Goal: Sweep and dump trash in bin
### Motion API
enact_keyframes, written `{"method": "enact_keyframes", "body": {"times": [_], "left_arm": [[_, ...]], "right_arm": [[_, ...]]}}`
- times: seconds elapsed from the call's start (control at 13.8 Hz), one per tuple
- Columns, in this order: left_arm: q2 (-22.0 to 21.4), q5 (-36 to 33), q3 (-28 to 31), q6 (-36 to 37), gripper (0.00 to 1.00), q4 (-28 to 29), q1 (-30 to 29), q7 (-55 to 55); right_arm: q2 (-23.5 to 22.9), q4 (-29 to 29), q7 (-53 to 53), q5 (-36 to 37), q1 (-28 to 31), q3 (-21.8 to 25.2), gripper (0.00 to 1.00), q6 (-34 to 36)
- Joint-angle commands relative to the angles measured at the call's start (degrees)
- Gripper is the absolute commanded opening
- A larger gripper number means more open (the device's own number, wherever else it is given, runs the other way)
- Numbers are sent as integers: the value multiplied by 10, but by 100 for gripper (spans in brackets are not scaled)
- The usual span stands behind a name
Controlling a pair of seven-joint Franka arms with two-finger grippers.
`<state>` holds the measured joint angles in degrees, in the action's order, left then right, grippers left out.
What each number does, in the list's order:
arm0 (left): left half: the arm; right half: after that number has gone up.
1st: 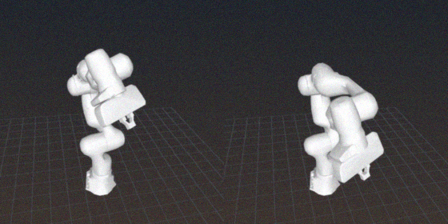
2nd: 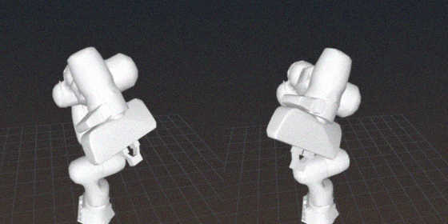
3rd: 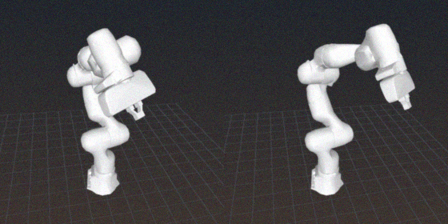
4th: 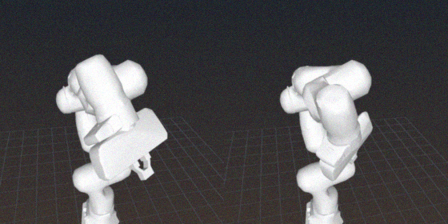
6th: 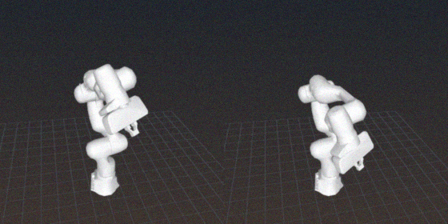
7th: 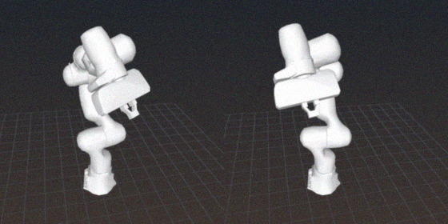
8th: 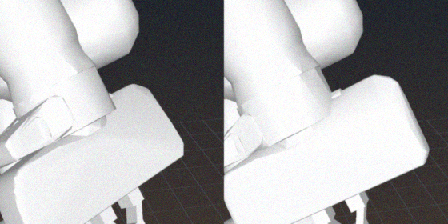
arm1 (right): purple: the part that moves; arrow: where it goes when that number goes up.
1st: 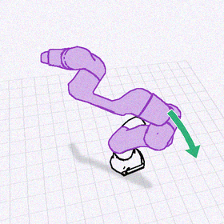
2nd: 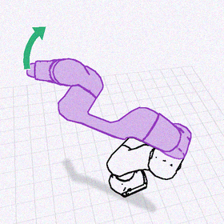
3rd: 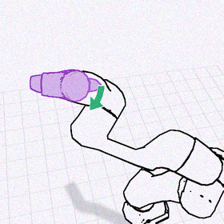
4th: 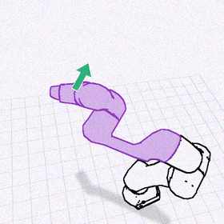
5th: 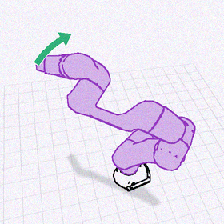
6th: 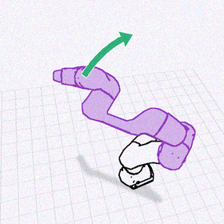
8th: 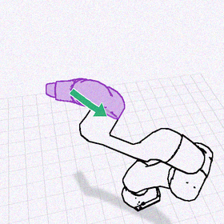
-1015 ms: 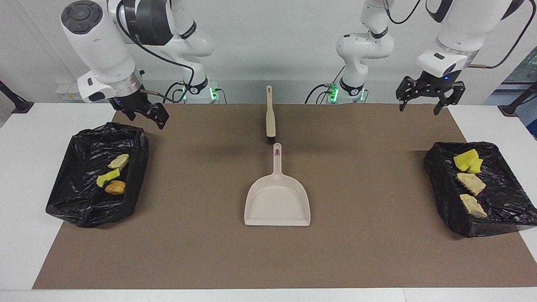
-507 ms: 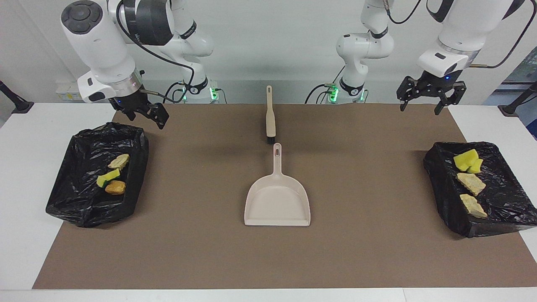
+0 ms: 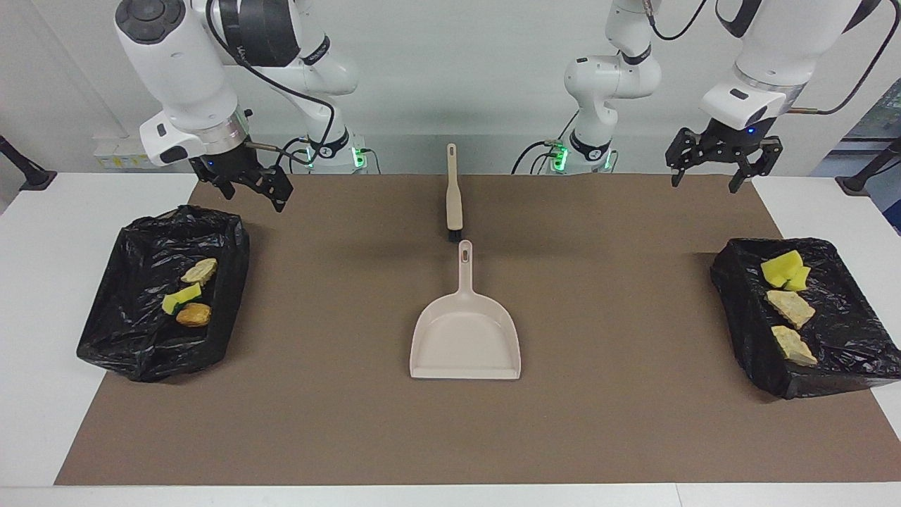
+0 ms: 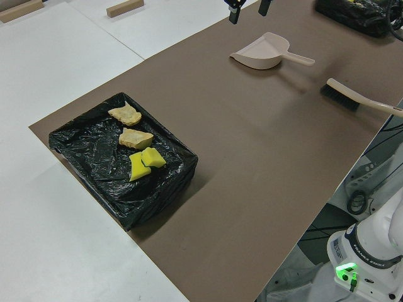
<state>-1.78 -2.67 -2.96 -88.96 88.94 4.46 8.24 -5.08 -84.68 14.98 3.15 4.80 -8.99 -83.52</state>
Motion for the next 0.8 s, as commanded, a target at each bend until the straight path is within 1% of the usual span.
{"method": "enact_keyframes", "body": {"times": [0.0,0.07,0.14,0.22,0.29,0.36,0.51,0.65,0.72], "left_arm": [[-5,-8,8,10,100,-3,8,4],[-5,-8,7,10,100,-3,8,4],[-5,-8,8,10,100,-3,8,4],[-5,-8,8,10,100,-3,8,4],[-5,-8,8,10,100,-3,8,4],[-5,-8,8,10,100,-3,8,4],[-5,-8,7,10,100,-3,8,4],[-5,-8,8,10,100,-3,8,4],[-5,-8,7,10,100,-3,8,4]], "right_arm": [[44,-25,-82,-24,4,1,100,17],[61,-32,-95,-26,2,2,100,19],[77,-44,-117,-44,1,5,100,18],[95,-64,-140,-59,-12,21,100,13],[98,-70,-155,-68,-21,40,100,6],[94,-68,-159,-70,-21,46,100,-7],[91,-66,-165,-70,-21,48,100,-24],[89,-65,-164,-62,-21,48,100,-25],[79,-53,-165,-60,-21,48,100,-16]]}}
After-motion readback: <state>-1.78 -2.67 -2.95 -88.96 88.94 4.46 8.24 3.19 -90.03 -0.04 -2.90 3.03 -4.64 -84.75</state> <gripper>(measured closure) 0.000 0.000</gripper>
